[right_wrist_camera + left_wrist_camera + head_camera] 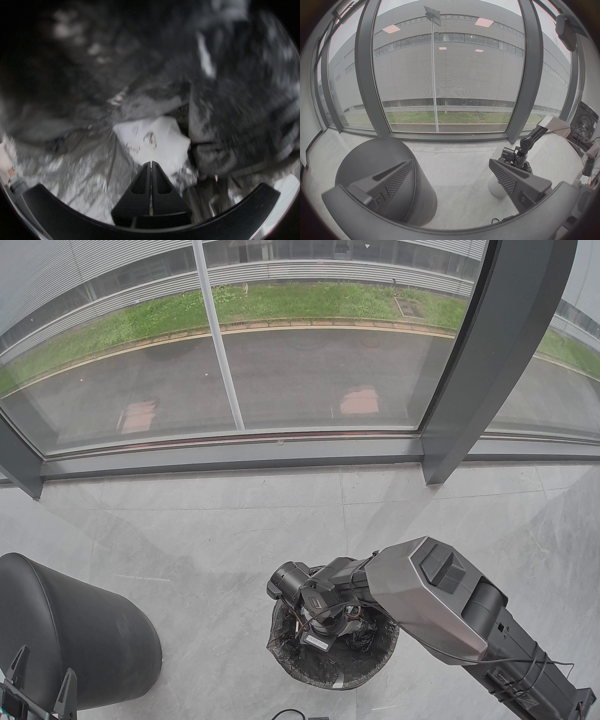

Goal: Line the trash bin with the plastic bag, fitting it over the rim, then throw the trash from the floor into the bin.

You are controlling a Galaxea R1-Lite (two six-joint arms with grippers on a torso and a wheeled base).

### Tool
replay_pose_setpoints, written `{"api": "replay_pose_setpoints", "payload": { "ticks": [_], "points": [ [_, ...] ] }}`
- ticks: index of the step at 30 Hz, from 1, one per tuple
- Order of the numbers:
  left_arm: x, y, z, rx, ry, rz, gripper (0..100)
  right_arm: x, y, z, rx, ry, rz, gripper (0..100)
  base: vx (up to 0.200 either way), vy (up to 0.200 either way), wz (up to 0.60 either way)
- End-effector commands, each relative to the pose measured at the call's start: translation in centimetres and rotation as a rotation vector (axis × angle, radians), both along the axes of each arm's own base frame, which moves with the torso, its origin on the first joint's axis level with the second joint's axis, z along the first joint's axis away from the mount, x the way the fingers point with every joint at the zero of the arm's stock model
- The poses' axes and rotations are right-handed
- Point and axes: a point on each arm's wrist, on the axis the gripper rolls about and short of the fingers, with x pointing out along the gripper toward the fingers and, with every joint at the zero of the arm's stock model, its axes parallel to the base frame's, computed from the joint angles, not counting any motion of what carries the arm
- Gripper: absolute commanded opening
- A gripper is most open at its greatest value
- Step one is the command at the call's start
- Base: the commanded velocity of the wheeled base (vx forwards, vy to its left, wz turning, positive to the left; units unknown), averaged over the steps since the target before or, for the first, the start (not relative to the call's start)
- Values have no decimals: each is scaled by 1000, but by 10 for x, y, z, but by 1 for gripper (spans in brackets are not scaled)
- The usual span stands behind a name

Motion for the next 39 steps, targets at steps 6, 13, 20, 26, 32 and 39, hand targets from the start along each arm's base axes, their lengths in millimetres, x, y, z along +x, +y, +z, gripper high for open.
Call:
{"api": "replay_pose_setpoints", "payload": {
  "ticks": [6, 13, 20, 26, 32, 39],
  "points": [
    [0, 0, -5, 0, 2, 0, 100, -27, -4, 90, -73, -17, 46, 0, 0, 0, 0],
    [0, 0, -5, -6, 3, 3, 100, -37, -6, 135, -67, -120, 40, 0, 0, 0, 0],
    [0, 0, -5, -10, 1, 14, 100, -73, -19, 207, -66, -215, 27, 0, 0, 0, 0],
    [0, 0, -5, 9, 4, 8, 100, -123, -45, 277, -167, -390, 34, 0, 0, 0, 0],
    [0, 0, -5, 12, 2, 6, 100, -167, -68, 331, -110, -534, 41, 0, 0, 0, 0],
    [0, 0, -5, 9, 1, 6, 100, -208, -119, 387, 44, -622, 33, 0, 0, 0, 0]
  ]
}}
